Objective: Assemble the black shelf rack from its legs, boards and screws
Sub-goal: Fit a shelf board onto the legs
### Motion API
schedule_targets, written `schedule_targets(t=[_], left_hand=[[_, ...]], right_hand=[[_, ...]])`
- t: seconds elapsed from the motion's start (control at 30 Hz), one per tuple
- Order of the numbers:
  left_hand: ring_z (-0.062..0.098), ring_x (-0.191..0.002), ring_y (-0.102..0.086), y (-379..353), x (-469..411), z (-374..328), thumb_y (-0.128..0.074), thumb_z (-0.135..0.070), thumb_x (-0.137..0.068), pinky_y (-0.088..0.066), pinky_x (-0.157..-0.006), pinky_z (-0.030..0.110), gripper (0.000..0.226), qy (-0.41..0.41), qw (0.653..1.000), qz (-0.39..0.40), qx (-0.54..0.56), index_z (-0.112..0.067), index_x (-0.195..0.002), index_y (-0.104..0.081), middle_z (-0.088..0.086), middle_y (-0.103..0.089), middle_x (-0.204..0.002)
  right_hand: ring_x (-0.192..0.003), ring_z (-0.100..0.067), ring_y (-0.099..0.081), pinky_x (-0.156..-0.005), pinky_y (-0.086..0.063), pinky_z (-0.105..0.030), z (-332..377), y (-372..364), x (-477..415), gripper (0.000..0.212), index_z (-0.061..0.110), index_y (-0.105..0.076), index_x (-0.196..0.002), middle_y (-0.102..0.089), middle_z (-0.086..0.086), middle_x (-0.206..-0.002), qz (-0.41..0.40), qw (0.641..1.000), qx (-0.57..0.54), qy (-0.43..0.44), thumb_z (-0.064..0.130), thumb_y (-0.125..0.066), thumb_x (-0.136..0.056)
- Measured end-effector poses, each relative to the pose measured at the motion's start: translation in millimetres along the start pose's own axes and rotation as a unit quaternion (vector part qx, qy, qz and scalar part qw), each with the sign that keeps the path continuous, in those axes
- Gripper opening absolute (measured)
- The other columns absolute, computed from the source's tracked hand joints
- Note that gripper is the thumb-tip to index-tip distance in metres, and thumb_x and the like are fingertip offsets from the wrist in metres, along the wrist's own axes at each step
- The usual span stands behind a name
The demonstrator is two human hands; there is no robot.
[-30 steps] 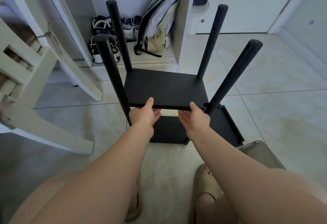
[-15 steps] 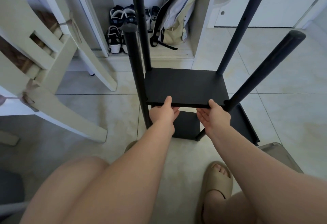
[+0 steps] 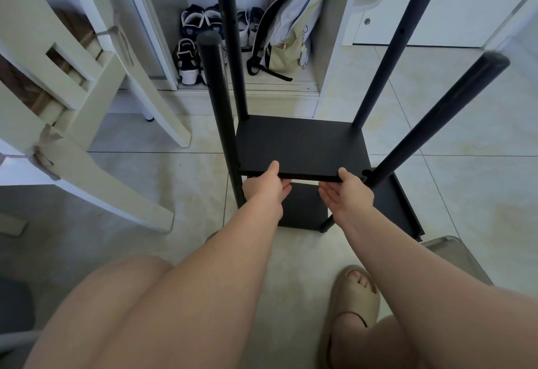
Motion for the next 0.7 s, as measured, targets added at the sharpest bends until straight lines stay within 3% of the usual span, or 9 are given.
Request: schedule_targets(t=[0.1,0.2,0.27,0.33,0.4,0.43,0.5,0.6,0.7], left_hand=[[0.024,-0.088,-0.074,0,4,-2,-0.072,-0.02,-0.092,-0.061,-0.085,0.04,0.023,-0.001,1.0,0.003,-0.013,-0.02,-0.088,-0.049,0.012,-0.072,-0.107],[0.025,-0.095,-0.073,7,6,-1,-0.074,-0.027,-0.09,-0.059,-0.09,0.043,0.024,0.018,0.998,0.034,-0.057,-0.018,-0.095,-0.052,0.012,-0.072,-0.111],[0.027,-0.105,-0.068,15,6,-1,-0.078,-0.042,-0.084,-0.056,-0.094,0.046,0.044,0.07,0.987,0.064,-0.127,-0.015,-0.107,-0.053,0.01,-0.068,-0.121],[0.031,-0.12,-0.058,33,4,-7,-0.081,-0.058,-0.073,-0.05,-0.1,0.048,0.081,0.086,0.973,0.021,-0.215,-0.017,-0.134,-0.046,0.008,-0.057,-0.135],[0.034,-0.132,-0.047,49,-7,-29,-0.08,-0.064,-0.069,-0.044,-0.105,0.048,0.102,-0.035,0.942,-0.063,-0.326,-0.019,-0.147,-0.032,0.007,-0.047,-0.145],[0.033,-0.135,-0.044,51,-12,-42,-0.079,-0.063,-0.071,-0.042,-0.108,0.048,0.103,-0.114,0.922,-0.062,-0.365,-0.02,-0.149,-0.029,0.005,-0.045,-0.147],[0.028,-0.135,-0.046,48,-19,-64,-0.078,-0.056,-0.077,-0.041,-0.111,0.046,0.093,-0.211,0.902,0.018,-0.376,-0.023,-0.149,-0.029,-0.001,-0.05,-0.142],[0.022,-0.13,-0.051,41,-26,-85,-0.073,-0.048,-0.086,-0.042,-0.106,0.037,0.073,-0.235,0.879,0.107,-0.4,-0.027,-0.145,-0.035,-0.008,-0.055,-0.134],[0.022,-0.13,-0.052,31,-35,-93,-0.07,-0.037,-0.092,-0.042,-0.109,0.038,0.066,-0.251,0.859,0.119,-0.431,-0.029,-0.148,-0.037,-0.003,-0.056,-0.138]], right_hand=[[-0.086,-0.027,-0.075,-0.067,-0.061,-0.033,-1,0,1,0.032,0.002,-0.057,-0.126,-0.074,-0.018,-0.097,0.003,1.0,0.0,-0.003,0.017,-0.065,-0.099],[-0.085,-0.027,-0.075,-0.066,-0.061,-0.032,-1,2,0,0.032,0.002,-0.058,-0.126,-0.074,-0.018,-0.097,0.004,1.0,0.002,-0.002,0.017,-0.065,-0.099],[-0.085,-0.028,-0.075,-0.067,-0.061,-0.033,0,2,-1,0.032,0.002,-0.058,-0.126,-0.074,-0.018,-0.097,0.006,1.0,0.005,-0.002,0.017,-0.065,-0.099],[-0.086,-0.028,-0.075,-0.068,-0.061,-0.033,0,3,-1,0.033,0.002,-0.057,-0.127,-0.074,-0.018,-0.097,0.009,1.0,0.006,-0.002,0.017,-0.065,-0.099],[-0.085,-0.027,-0.075,-0.068,-0.061,-0.033,0,3,-2,0.033,0.002,-0.057,-0.127,-0.075,-0.018,-0.097,0.014,1.0,0.007,-0.004,0.017,-0.065,-0.099],[-0.085,-0.027,-0.076,-0.067,-0.061,-0.033,-1,2,-3,0.033,0.001,-0.057,-0.127,-0.075,-0.018,-0.097,0.016,1.0,0.007,-0.005,0.017,-0.065,-0.099],[-0.083,-0.027,-0.076,-0.067,-0.062,-0.033,-1,2,-4,0.033,0.0,-0.057,-0.126,-0.075,-0.018,-0.095,0.017,1.0,0.008,-0.004,0.017,-0.065,-0.099],[-0.083,-0.028,-0.075,-0.068,-0.061,-0.035,0,2,-7,0.032,0.0,-0.058,-0.125,-0.074,-0.019,-0.094,0.021,1.0,0.011,-0.006,0.016,-0.065,-0.099],[-0.087,-0.029,-0.074,-0.067,-0.06,-0.036,0,1,-10,0.031,-0.001,-0.057,-0.125,-0.073,-0.02,-0.101,0.031,0.999,0.016,-0.013,0.016,-0.063,-0.1]])
Point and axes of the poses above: each hand's wrist, its own x-axis away from the middle knuckle, its own y-axis out of the back of the hand, z = x × y, the point moved 4 cm from there along -x, towards the middle knuckle
